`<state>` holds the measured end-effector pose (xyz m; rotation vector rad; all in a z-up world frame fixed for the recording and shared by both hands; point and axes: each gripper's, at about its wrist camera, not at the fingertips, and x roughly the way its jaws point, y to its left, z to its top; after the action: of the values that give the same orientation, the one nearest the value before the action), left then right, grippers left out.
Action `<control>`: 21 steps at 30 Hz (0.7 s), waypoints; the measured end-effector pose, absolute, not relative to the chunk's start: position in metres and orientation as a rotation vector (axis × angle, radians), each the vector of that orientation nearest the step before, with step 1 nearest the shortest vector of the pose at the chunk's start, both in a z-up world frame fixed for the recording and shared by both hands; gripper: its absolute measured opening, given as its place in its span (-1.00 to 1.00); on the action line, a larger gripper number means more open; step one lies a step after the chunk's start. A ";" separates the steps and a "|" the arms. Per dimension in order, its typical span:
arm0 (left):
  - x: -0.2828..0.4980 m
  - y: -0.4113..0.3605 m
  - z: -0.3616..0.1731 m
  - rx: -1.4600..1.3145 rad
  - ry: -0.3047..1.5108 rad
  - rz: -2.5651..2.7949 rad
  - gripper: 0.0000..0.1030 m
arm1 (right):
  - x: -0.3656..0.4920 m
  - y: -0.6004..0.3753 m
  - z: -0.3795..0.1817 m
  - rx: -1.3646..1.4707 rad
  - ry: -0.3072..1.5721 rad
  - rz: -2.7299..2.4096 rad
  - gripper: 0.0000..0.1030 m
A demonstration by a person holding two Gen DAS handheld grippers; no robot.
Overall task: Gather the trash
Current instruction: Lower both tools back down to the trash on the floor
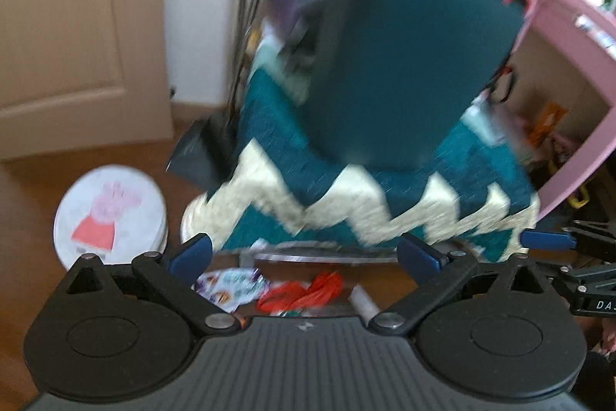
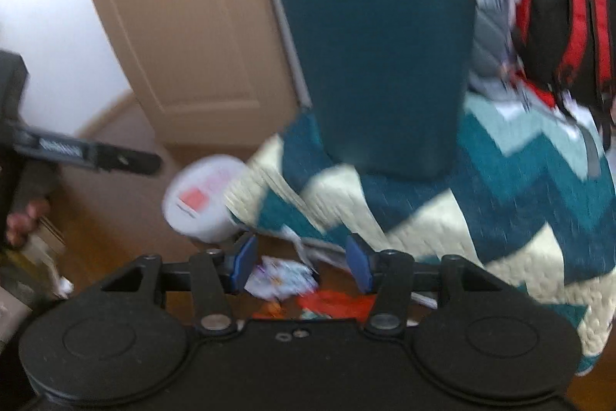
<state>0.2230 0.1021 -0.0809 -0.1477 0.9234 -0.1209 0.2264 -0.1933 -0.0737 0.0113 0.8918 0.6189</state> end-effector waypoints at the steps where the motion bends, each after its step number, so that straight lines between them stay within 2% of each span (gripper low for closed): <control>1: 0.227 0.106 -0.094 -0.141 0.943 -0.107 1.00 | 0.228 -0.193 -0.088 0.007 0.911 0.610 0.01; 15: 0.269 0.163 -0.285 -0.108 1.283 0.001 0.99 | 0.244 -0.178 -0.288 -0.120 1.294 0.538 0.00; 21: 0.275 0.176 -0.376 0.082 1.459 -0.010 0.99 | 0.239 -0.166 -0.357 -0.266 1.411 0.583 0.00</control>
<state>0.2750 0.1759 -0.3758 0.0825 1.4588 -0.0098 0.2394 -0.1664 -0.3566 -0.2661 1.4107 0.5831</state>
